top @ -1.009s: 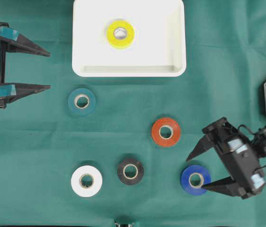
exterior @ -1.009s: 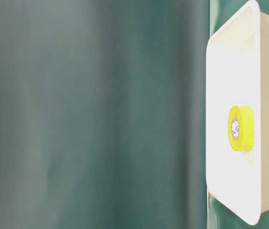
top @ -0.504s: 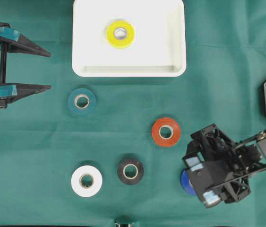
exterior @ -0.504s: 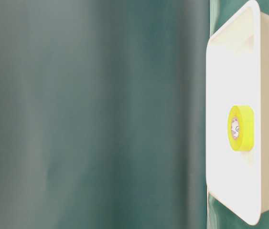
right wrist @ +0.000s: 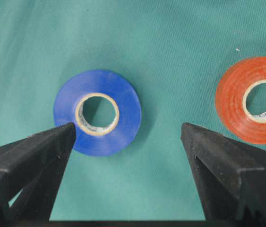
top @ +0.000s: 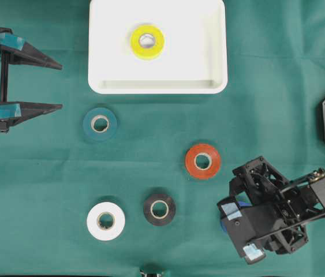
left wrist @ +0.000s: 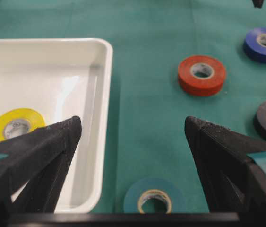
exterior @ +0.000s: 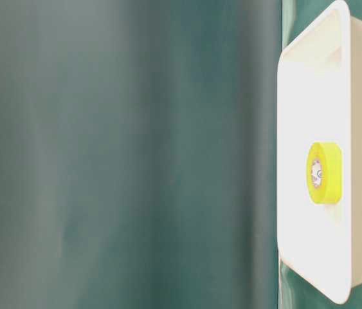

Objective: Pick up the tape from a random location and place it into the white case.
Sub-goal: 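Position the right gripper above the blue roll's hole and lower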

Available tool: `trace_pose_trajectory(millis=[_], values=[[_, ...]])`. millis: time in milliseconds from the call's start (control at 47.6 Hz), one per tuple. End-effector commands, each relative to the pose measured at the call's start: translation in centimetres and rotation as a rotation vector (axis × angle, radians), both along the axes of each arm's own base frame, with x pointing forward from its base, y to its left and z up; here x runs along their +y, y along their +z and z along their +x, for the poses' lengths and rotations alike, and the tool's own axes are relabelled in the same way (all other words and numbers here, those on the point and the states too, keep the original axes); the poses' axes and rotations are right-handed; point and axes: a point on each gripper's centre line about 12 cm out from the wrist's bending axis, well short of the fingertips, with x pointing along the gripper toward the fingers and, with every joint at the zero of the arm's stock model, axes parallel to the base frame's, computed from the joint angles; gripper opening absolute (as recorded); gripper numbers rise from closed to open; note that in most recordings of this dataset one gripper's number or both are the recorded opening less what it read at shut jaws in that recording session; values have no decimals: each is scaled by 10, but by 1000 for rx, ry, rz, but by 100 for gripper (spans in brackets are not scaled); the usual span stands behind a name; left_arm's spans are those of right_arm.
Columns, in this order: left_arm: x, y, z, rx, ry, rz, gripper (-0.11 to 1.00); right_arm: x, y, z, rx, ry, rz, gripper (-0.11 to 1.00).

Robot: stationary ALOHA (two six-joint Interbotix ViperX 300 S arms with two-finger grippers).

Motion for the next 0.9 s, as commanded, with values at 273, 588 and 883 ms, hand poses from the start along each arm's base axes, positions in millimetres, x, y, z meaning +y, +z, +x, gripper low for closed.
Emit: trace_pose_trajectory(millis=[273,588,883], values=[[0,7,2,-20,2,-2,98,4,12,4,-35,-5,28,92],[0,7,2,-22,0,0,98,5,11,5,-38,-5,29,92],[0,7,2,-20,2,-2,98,6,-16,7,-24,-8,23,92]])
